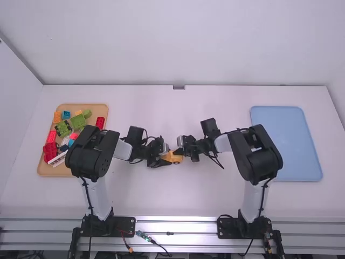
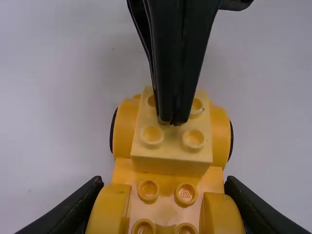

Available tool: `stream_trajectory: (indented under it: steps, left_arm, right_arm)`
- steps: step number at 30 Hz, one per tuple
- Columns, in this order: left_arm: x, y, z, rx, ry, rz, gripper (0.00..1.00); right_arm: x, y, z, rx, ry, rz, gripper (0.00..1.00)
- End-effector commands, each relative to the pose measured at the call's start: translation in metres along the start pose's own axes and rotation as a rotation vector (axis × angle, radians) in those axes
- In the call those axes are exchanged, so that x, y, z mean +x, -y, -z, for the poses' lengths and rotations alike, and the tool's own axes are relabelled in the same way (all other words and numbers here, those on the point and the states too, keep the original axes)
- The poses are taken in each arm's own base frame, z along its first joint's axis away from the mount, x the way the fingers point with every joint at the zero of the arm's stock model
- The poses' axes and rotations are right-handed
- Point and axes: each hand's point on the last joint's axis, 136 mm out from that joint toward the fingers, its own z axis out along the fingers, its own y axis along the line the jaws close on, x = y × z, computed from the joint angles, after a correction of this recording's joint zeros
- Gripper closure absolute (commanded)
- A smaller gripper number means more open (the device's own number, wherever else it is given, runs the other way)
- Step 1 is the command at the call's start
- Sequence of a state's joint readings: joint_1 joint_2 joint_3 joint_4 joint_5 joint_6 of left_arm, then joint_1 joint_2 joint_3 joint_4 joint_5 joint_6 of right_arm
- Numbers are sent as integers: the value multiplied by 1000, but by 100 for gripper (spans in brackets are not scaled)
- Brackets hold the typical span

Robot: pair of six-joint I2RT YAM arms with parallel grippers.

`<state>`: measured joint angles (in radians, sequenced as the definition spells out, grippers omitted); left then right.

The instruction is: Assemble lego blocks to make yellow taxi

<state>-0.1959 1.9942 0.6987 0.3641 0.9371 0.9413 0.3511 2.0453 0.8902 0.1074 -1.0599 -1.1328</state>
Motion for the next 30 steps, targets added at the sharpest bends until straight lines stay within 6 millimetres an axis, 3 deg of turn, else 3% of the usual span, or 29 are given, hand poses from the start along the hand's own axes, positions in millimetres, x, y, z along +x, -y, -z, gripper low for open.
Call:
stream_trajectory:
  steps: [1, 5, 9, 14, 17, 18, 24, 30]
  left_arm:
    - [1, -5, -1, -11, -10, 11, 51]
    - [-1, -7, -1, -11, -10, 11, 51]
    - [-2, -8, -1, -12, -8, 8, 51]
    - [-1, -8, -1, -12, -10, 10, 52]
    - [-1, -8, -1, -11, -9, 9, 53]
    - [-2, -8, -1, -11, -9, 9, 53]
    - [-2, -8, -1, -11, -9, 9, 52]
    - [-1, -7, -1, -7, -13, 13, 51]
  right_arm:
    - [72, -23, -8, -17, -248, -122, 100]
    - [68, -29, -10, -71, -269, -100, 100]
    - [65, -25, -7, -78, -269, -117, 100]
    - [48, -15, 0, -78, -210, -86, 100]
    - [12, -7, 19, -82, -122, -11, 100]
    - [11, -7, 20, -82, -120, -7, 100]
    - [-40, 9, 48, -2, -53, 139, 100]
    - [-66, 31, 78, 123, -65, 120, 100]
